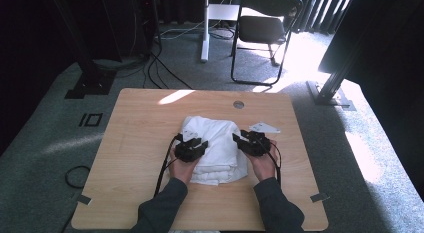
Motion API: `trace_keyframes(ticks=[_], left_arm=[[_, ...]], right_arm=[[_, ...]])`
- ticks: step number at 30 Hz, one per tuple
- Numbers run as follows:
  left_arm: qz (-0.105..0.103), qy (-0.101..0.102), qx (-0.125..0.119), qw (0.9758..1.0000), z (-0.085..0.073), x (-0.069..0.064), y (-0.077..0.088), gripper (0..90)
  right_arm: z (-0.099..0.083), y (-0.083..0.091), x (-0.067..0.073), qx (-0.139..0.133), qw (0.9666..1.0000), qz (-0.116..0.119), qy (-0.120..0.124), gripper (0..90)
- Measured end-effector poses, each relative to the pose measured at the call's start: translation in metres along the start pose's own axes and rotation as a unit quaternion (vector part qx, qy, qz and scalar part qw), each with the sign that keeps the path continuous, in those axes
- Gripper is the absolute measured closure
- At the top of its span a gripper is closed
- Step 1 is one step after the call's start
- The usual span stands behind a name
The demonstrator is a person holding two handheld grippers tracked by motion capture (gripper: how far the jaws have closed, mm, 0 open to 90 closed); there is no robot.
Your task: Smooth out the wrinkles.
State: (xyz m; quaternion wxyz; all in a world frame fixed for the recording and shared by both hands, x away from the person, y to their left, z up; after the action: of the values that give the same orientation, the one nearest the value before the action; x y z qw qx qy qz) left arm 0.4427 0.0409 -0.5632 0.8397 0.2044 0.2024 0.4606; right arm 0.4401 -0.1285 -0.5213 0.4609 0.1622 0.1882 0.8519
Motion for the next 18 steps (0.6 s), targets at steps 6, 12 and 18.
trace_keyframes(ticks=[6, 12, 18], left_arm=[[-0.024, 0.009, 0.004, 0.9997, 0.004, 0.0, 0.003, 61.1], [-0.059, 0.014, -0.015, 0.9981, 0.02, 0.009, 0.027, 54.8], [-0.046, 0.003, -0.008, 0.9989, 0.019, 0.027, 0.036, 54.7]], right_arm=[[-0.015, -0.017, 0.007, 0.034, 0.9993, 0.011, -0.01, 50.6], [-0.035, -0.03, 0.011, 0.074, 0.9971, 0.013, -0.004, 60.9], [-0.041, -0.026, 0.014, 0.085, 0.9961, 0.022, 0.01, 90.0]])
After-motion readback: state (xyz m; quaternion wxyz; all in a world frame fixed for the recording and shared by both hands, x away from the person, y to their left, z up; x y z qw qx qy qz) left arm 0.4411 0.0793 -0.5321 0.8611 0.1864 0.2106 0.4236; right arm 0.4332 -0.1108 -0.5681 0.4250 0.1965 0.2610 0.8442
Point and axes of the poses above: each handheld gripper's, and its own axes: y roughly backward along the jaws, z roughly out of its top, x roughly to its left, the point moved 8 cm from there along -y, roughly forward along the jaws, and after that the axes turned 1 degree about -x, right-handed, at the moved point
